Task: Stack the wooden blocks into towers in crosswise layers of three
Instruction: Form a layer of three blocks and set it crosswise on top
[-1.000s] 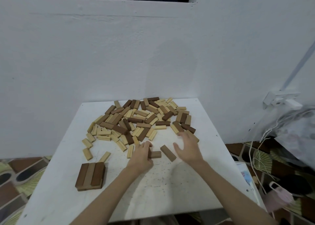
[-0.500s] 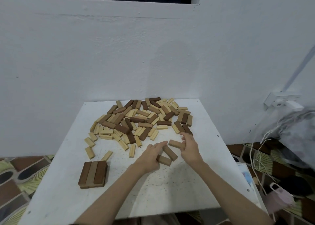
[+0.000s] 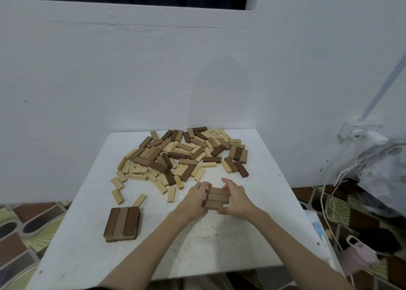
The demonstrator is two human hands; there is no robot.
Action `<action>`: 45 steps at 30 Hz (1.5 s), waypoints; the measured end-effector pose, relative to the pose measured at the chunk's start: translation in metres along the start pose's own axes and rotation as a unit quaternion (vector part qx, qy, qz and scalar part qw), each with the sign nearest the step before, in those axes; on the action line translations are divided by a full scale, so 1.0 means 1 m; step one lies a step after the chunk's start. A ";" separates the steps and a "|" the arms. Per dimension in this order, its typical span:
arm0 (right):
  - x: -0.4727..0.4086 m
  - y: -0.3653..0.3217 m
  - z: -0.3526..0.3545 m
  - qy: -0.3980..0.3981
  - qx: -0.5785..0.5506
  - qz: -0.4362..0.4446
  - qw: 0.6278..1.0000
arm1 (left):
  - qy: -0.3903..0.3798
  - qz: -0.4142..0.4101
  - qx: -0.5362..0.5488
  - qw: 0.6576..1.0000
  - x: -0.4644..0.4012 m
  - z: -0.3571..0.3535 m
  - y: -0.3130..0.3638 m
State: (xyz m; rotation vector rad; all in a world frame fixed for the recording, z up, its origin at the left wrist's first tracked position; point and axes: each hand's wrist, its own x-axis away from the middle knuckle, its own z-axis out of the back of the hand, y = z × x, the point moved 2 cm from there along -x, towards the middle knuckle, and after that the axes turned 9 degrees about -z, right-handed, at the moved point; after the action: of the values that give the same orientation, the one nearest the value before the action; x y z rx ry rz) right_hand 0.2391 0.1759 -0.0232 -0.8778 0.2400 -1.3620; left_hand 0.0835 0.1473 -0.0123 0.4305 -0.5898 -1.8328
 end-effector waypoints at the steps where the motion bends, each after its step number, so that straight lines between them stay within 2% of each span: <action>1: -0.001 -0.002 -0.002 -0.005 -0.001 0.002 1.000 | 0.005 0.003 0.006 1.000 0.002 0.001 -0.001; 10: -0.004 -0.026 -0.027 -0.055 -0.015 0.023 0.998 | -0.010 0.062 0.015 0.998 0.020 0.015 -0.023; 19: -0.001 -0.045 -0.048 -0.055 -0.025 0.042 0.997 | -0.002 0.098 0.002 0.995 0.039 0.027 -0.039; 25: -0.001 -0.046 -0.043 -0.046 -0.070 -0.004 0.996 | 0.007 0.121 -0.009 0.993 0.041 0.033 -0.043; 31: -0.004 -0.040 -0.042 -0.018 -0.098 -0.058 0.993 | 0.041 0.158 0.038 0.986 0.043 0.029 -0.041; 45: -0.008 -0.036 -0.048 0.009 -0.127 -0.084 0.988 | 0.084 0.188 0.121 0.971 0.046 0.022 -0.036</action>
State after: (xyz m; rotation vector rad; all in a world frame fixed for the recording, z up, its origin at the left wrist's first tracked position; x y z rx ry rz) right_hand 0.1800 0.1653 -0.0339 -1.1195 0.3663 -1.5188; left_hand 0.0287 0.1176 -0.0156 0.5865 -0.7272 -1.3545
